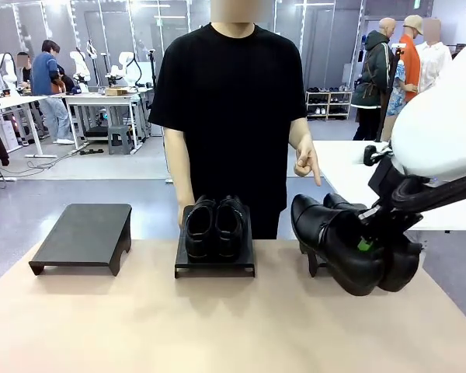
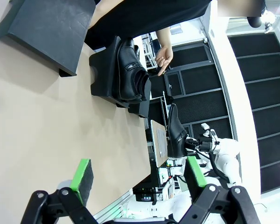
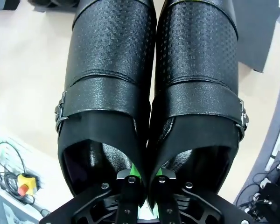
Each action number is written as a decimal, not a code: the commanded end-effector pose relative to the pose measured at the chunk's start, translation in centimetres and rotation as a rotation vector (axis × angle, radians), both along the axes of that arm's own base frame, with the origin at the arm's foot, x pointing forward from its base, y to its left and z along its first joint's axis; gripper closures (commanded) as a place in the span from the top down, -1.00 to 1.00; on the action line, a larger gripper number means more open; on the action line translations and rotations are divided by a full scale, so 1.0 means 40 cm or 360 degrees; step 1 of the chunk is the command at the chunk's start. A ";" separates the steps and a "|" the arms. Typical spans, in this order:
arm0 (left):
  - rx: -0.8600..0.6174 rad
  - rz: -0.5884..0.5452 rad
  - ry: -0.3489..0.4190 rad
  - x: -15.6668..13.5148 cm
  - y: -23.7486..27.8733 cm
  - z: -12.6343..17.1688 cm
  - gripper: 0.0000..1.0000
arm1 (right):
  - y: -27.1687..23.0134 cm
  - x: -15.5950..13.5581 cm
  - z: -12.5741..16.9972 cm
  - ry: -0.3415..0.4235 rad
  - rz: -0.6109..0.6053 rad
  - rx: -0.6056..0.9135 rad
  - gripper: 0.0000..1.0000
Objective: Place the shoes on the stand as instructed by the person.
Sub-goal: Pick up another pair of Shoes and place it on the Shoes Stand indicated by the person.
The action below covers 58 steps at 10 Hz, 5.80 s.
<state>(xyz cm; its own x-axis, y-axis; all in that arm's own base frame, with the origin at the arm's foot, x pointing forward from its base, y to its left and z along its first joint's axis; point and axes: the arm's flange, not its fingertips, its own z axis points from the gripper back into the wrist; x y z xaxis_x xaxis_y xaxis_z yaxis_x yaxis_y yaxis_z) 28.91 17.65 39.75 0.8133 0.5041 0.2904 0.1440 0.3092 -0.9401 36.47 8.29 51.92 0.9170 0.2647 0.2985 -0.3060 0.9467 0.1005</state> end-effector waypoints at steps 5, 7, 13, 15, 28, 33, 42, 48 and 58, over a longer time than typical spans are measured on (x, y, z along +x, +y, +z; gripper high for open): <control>-0.0039 0.0006 0.0000 0.002 -0.003 0.015 1.00 | -0.070 0.044 0.003 -0.0034 -0.0111 0.0040 -1.00; -0.0039 0.0006 0.0000 0.002 -0.003 0.015 1.00 | -0.070 0.044 0.003 -0.0034 -0.0111 0.0040 -1.00; -0.0039 0.0006 0.0000 0.002 -0.003 0.015 1.00 | -0.092 0.219 -0.020 -0.0218 -0.0258 0.0000 -0.84; -0.0039 0.0006 0.0000 0.002 -0.003 0.015 1.00 | -0.102 0.286 -0.033 -0.0290 -0.0352 0.0013 -0.84; -0.0039 0.0006 0.0000 0.002 -0.003 0.015 1.00 | -0.117 0.559 -0.238 -0.0454 -0.0490 -0.0026 -0.84; -0.0039 0.0006 0.0000 0.002 -0.003 0.015 1.00 | -0.109 0.577 -0.293 -0.0406 -0.0512 -0.0032 -0.84; -0.0039 0.0006 0.0000 0.002 -0.003 0.015 1.00 | -0.127 0.555 -0.239 -0.0362 -0.0543 0.0032 1.00; -0.0039 0.0006 0.0000 0.002 -0.003 0.015 1.00 | -0.130 0.551 -0.240 -0.0360 -0.0487 0.0006 1.00; -0.0039 0.0006 0.0000 0.002 -0.003 0.015 1.00 | -0.130 0.551 -0.240 -0.0360 -0.0487 0.0006 1.00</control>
<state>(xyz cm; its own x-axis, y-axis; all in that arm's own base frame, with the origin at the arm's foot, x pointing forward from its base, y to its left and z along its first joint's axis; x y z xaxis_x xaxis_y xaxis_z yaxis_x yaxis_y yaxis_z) 28.90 17.65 39.77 0.8132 0.5042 0.2906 0.1442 0.3092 -0.9400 58.49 3.19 42.32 0.8646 -0.0138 0.5023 -0.0236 0.9974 0.0681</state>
